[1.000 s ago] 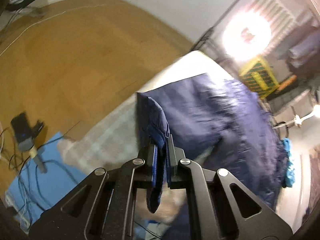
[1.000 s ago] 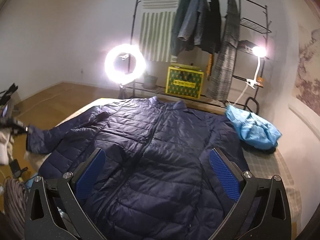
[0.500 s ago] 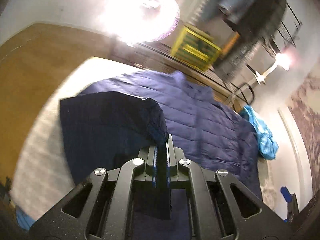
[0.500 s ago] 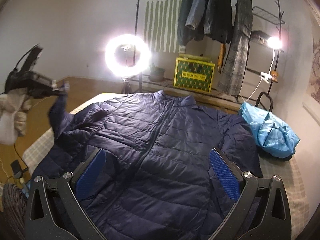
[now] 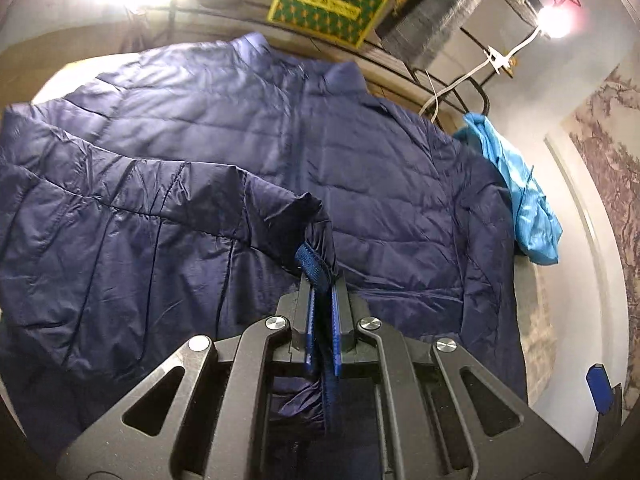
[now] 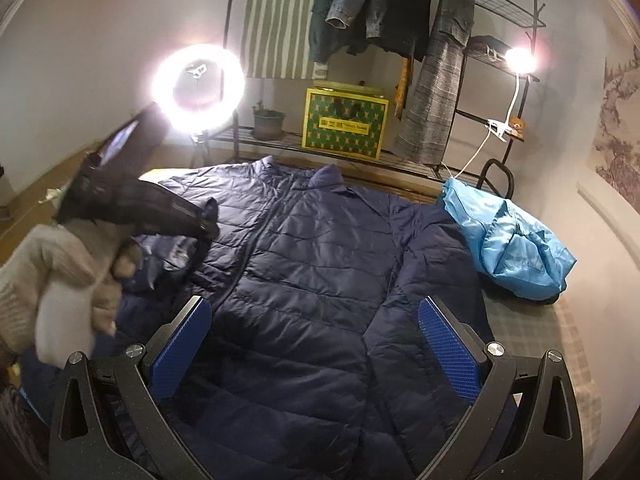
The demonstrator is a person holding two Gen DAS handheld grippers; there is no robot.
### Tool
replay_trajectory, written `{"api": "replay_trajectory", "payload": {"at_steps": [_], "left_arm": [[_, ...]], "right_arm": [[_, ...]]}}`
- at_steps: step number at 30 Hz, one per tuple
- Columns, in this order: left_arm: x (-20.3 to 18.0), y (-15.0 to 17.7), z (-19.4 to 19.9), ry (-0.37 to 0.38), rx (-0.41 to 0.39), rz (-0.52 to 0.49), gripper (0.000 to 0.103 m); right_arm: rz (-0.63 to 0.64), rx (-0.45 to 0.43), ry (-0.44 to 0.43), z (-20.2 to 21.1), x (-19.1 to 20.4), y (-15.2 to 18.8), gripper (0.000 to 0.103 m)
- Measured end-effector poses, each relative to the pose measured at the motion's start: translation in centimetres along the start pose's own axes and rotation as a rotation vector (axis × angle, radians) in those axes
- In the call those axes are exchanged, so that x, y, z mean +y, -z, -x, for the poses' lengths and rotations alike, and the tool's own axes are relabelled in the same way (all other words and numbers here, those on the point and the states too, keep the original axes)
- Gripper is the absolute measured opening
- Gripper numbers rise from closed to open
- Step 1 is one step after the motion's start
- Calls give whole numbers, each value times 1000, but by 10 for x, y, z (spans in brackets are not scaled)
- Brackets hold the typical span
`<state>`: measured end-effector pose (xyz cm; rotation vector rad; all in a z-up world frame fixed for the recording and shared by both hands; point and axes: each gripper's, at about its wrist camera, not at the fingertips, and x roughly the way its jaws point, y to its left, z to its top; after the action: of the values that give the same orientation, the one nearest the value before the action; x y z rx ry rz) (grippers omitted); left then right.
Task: Fold large clothes
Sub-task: 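Fold the held sleeve across the jacket body and open the left tool, then grasp the other sleeve with the right tool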
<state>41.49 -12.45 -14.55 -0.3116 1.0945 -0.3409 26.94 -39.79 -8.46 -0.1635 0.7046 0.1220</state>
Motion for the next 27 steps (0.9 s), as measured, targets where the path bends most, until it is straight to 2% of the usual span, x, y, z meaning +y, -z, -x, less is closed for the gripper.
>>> {"api": "replay_trajectory", "payload": {"at_steps": [4,5,6,8,12,14,17,21,23,25,27], "left_arm": [[-3,0,-4,8,36,-31,9],[-3,0,2,17,36,-39,18],[-3,-2,5,21,38,-38,33],[0,-4,19,54,25,-35,45],[16,-4,74,102,-29,-57,45],[31,-3,102,105,-67,-56,45],[67,1,146,49,-144,-52,45],[132,11,194,-120,-251,-8,45],[163,16,207,-173,-272,35,45],[197,20,214,-201,-278,100,45],[218,24,210,-216,-268,139,45]], "right_arm": [[1,15,-21,-8,-3,-3,103],[-5,21,-33,-11,-4,-5,103],[-23,36,-55,-17,-6,-6,103],[-53,62,-91,-25,-9,-9,103],[-123,132,-220,-49,-11,-13,103],[-137,160,-255,-62,-8,-14,103],[-160,234,-300,-94,3,-16,103],[-275,355,-372,-151,10,-16,103],[-336,400,-403,-173,11,-15,102],[-398,448,-434,-196,14,-15,97],[-417,489,-452,-215,21,-16,84]]}}
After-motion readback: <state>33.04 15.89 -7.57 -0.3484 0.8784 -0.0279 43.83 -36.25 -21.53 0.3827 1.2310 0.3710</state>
